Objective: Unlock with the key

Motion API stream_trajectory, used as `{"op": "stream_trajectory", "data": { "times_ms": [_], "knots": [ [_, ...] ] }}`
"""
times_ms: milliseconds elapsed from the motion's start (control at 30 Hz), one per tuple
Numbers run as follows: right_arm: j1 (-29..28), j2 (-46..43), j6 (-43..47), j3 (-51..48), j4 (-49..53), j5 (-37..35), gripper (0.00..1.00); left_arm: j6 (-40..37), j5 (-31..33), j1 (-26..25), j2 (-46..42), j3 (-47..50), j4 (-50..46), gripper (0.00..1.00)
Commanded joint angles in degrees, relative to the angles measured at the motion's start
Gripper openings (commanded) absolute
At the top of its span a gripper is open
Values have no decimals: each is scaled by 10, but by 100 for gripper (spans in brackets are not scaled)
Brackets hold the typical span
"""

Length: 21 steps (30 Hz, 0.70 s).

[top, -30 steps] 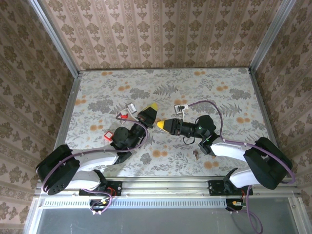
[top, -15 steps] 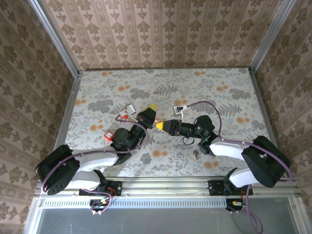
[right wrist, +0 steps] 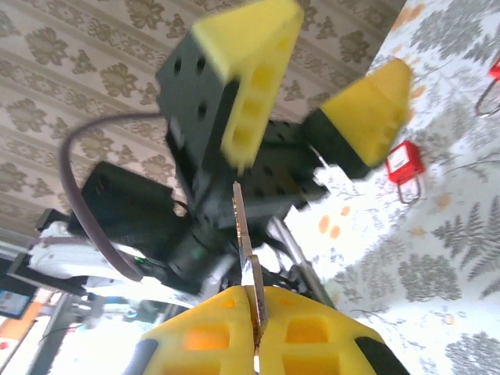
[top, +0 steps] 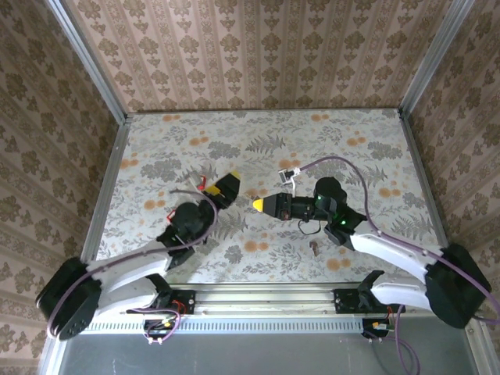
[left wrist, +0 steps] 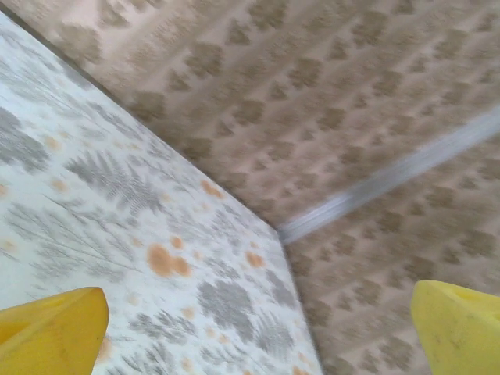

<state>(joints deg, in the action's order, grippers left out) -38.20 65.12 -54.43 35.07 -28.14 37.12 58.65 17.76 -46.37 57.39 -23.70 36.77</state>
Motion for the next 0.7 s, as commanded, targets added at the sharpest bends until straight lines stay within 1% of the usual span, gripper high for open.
{"op": "stream_trajectory", "data": {
  "times_ms": [0,33,100,167,267,333,433,467,567,667],
  "knots": [
    [-4,-48,113,32,226,-57,0,-53,-44,54,-41,-110,-381,100],
    [-3,-59,121,34,247,-64,0,-81,-74,87,-34,-140,-439,100],
    [-4,-75,132,36,277,-75,0,-146,-139,150,-8,-186,-515,100],
    [-4,-86,143,41,302,-85,0,-235,-189,218,44,-240,-593,100],
    [-3,-93,153,47,325,-94,0,-339,-205,286,149,-325,-713,100],
    [-4,-91,155,48,330,-95,0,-391,-197,300,202,-359,-739,99],
    [-3,-82,158,51,337,-97,0,-452,-157,297,263,-396,-748,97],
    [-4,-78,159,52,339,-98,0,-466,-154,299,286,-410,-751,96],
    [-3,-70,161,55,345,-99,0,-478,-181,310,344,-447,-768,86],
    [-4,-66,162,53,343,-100,0,-485,-186,305,381,-460,-750,82]
  ]
}}
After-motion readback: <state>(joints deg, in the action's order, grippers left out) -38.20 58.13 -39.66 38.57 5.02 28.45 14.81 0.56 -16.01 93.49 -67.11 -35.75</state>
